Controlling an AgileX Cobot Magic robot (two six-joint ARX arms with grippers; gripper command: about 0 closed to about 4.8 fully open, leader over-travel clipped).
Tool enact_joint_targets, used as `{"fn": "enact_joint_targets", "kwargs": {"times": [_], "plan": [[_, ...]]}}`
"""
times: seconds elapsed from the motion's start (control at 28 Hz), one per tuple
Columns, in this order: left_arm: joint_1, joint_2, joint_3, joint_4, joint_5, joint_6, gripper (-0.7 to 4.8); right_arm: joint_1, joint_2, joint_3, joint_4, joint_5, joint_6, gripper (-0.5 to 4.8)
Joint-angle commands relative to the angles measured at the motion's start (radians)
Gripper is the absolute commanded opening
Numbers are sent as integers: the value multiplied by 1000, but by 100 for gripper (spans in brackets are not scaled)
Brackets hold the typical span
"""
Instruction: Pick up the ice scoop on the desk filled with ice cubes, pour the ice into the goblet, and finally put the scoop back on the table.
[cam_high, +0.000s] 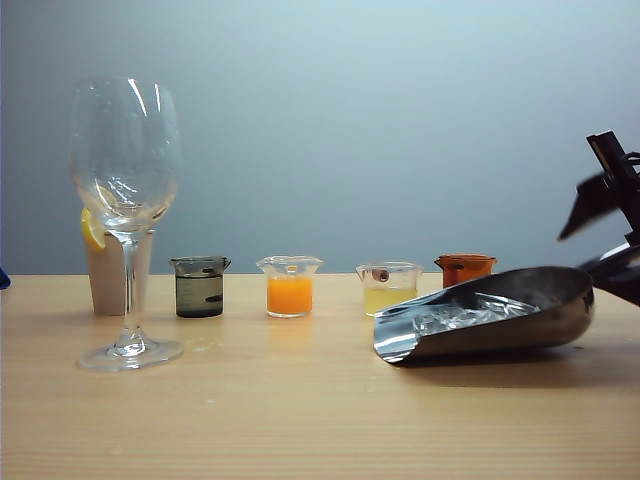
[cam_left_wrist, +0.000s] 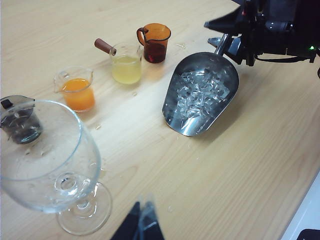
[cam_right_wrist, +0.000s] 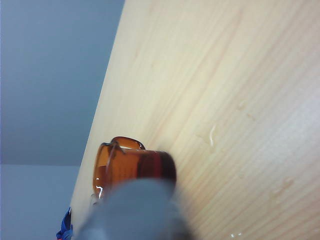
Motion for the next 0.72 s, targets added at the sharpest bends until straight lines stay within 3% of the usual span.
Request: {"fn": "enact_joint_targets", "kwargs": {"times": [0.04,0.43,0.72], "plan": [[1,0,5,3,5,0,-5,0,-3,1,30,2,17,-8],[1,0,5,3,2,0,-5,-37,-3,0,-30,-11,188,-6],[1,0,5,4,2,0,-5,-52,-5,5,61,-69,271,-6]]}}
